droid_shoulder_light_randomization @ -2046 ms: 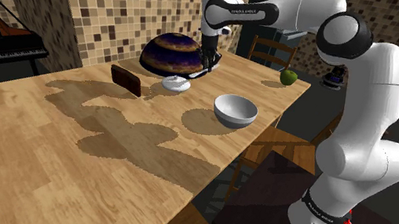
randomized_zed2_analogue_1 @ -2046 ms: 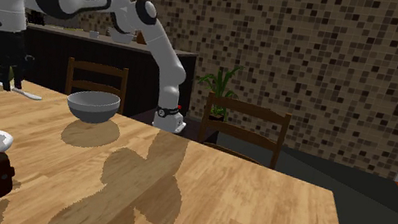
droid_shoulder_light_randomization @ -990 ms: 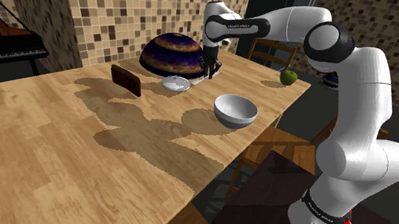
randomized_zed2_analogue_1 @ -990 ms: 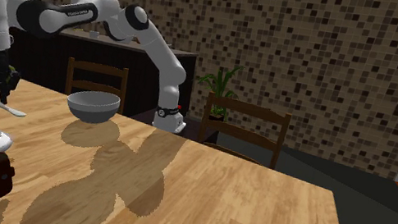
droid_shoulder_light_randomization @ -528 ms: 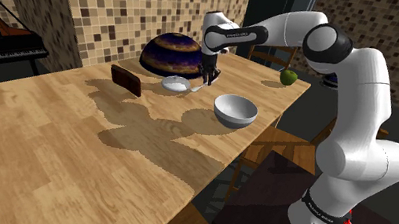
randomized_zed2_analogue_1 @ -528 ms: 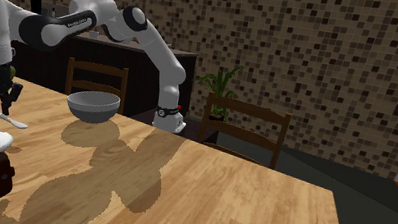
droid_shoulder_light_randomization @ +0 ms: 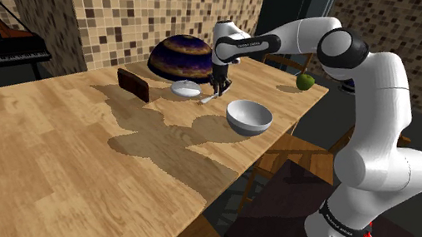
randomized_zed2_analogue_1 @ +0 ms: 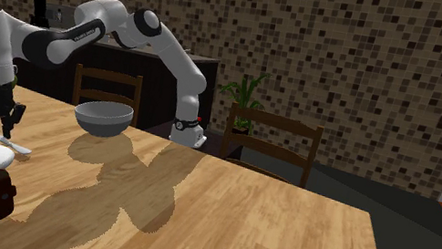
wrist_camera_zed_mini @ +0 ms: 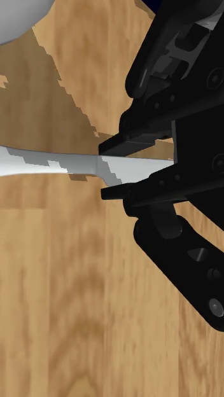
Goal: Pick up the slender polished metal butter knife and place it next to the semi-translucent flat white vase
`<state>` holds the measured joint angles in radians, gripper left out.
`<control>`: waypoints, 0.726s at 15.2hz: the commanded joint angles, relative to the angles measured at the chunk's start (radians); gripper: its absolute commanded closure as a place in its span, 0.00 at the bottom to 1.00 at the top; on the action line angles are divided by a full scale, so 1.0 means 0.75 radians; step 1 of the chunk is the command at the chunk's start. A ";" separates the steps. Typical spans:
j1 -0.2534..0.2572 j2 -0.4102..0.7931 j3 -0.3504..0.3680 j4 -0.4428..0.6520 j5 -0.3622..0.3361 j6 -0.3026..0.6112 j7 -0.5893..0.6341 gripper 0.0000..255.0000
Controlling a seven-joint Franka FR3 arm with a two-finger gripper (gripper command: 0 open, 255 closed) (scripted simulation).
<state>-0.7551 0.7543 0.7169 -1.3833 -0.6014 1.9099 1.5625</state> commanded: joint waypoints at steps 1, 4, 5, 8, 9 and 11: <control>0.001 0.001 -0.001 -0.001 -0.001 0.003 0.001 1.00; 0.001 0.001 -0.001 -0.001 -0.001 0.003 0.001 1.00; 0.001 0.001 -0.001 -0.001 -0.001 0.002 0.001 1.00; 0.001 0.001 -0.001 -0.001 -0.001 0.002 0.001 0.00; 0.001 0.001 -0.001 -0.001 -0.001 0.002 0.001 0.00; 0.001 0.001 -0.001 -0.001 -0.001 0.002 0.001 0.00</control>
<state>-0.7545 0.7553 0.7165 -1.3840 -0.6022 1.9116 1.5635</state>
